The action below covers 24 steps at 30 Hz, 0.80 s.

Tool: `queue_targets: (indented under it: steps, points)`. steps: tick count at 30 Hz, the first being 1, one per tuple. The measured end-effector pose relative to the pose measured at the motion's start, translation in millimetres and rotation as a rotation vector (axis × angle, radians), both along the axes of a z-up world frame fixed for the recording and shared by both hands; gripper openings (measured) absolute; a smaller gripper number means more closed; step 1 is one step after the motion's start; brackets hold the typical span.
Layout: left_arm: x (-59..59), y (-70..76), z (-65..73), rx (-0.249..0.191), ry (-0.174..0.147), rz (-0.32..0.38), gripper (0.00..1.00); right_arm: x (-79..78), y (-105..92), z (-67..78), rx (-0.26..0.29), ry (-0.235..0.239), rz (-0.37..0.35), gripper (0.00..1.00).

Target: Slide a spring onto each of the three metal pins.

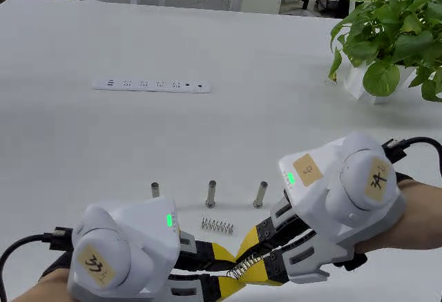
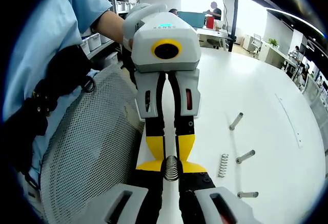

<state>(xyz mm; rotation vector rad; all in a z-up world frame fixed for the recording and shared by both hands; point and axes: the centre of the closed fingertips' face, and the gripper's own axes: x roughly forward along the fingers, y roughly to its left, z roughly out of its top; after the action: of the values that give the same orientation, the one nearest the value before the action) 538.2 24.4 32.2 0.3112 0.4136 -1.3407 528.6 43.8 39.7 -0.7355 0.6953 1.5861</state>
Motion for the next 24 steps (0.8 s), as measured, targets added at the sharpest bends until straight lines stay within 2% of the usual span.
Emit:
queue_targets:
  steps: [8, 14, 20, 22, 24]
  points:
    - [0.1, 1.5, -2.6, 0.001, 0.007, 0.01, 0.07, 0.0, 1.3, -3.1, -0.01, -0.007, 0.011, 0.07]
    - [5.5, 5.8, -3.4, -0.02, 0.027, 0.058, 0.08, 3.5, 3.1, -3.5, -0.011, -0.018, 0.008, 0.07]
    - [12.6, 19.1, -12.9, -0.002, 0.035, 0.126, 0.22, 4.3, -1.8, -11.4, -0.051, -0.019, 0.024, 0.07]
    - [15.9, 25.3, -15.1, -0.004, 0.035, 0.157, 0.29, 3.3, -5.3, -14.9, -0.071, -0.027, 0.044, 0.07]
    - [18.6, 30.5, -16.4, -0.018, 0.051, 0.191, 0.36, 3.4, -6.7, -16.5, -0.077, -0.043, 0.063, 0.07]
